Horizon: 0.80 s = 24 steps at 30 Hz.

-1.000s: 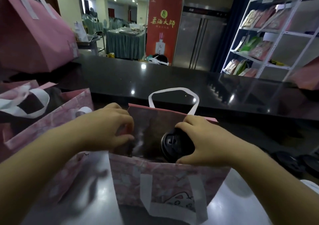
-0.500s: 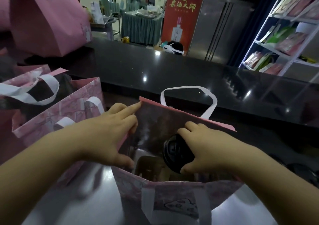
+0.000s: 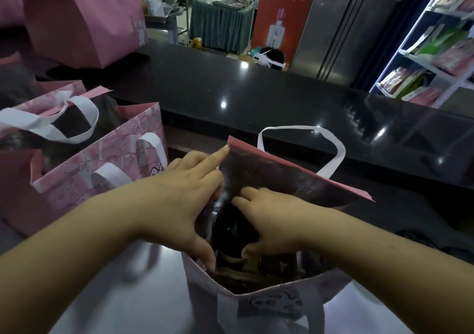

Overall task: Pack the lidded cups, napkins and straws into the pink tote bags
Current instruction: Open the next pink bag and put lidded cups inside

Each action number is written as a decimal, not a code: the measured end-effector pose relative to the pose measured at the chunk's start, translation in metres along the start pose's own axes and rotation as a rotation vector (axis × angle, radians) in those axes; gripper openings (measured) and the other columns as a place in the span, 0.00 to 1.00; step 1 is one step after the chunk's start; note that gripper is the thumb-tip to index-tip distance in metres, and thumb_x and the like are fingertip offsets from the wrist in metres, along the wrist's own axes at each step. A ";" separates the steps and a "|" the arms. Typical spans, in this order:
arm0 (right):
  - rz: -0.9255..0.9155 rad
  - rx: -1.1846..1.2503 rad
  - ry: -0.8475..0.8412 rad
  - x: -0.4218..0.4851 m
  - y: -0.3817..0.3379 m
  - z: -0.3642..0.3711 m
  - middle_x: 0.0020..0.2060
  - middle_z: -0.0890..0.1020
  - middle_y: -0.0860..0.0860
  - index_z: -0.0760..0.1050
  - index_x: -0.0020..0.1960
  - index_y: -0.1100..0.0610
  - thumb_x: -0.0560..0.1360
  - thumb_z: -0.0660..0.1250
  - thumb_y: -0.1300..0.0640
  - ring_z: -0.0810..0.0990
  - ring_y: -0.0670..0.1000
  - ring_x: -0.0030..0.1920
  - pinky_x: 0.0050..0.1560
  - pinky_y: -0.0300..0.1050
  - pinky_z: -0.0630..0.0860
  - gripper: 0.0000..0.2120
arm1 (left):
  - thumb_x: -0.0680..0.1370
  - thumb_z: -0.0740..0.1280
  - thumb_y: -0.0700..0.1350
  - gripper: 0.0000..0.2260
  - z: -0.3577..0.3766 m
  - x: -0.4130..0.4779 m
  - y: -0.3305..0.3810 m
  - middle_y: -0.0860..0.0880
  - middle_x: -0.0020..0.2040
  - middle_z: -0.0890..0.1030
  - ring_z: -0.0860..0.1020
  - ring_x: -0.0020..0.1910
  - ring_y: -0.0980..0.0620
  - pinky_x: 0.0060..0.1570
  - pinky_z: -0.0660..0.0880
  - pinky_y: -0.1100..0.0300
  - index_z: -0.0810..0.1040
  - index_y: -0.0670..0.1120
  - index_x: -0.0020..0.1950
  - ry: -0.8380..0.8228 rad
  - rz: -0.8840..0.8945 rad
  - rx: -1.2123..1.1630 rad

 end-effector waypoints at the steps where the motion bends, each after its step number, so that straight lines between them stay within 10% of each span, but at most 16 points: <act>1: -0.010 -0.002 -0.001 0.001 -0.001 0.000 0.57 0.69 0.52 0.64 0.66 0.55 0.67 0.72 0.41 0.70 0.54 0.54 0.52 0.49 0.74 0.34 | 0.53 0.62 0.77 0.34 0.000 0.000 -0.001 0.61 0.71 0.33 0.45 0.67 0.56 0.60 0.60 0.61 0.58 0.57 0.47 -0.001 -0.003 -0.005; 24: 0.027 -0.147 -0.113 0.008 -0.006 0.031 0.56 0.71 0.54 0.67 0.66 0.56 0.66 0.75 0.48 0.75 0.57 0.52 0.43 0.46 0.68 0.33 | 0.58 0.62 0.75 0.30 0.005 -0.003 -0.004 0.59 0.74 0.38 0.44 0.68 0.61 0.60 0.59 0.65 0.61 0.58 0.49 0.056 0.028 -0.099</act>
Point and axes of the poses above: each hand's wrist, its own x-axis towards the middle knuckle, its own z-axis out of the palm, y = z × x, the point moved 6 cm from there along x, towards the middle knuckle
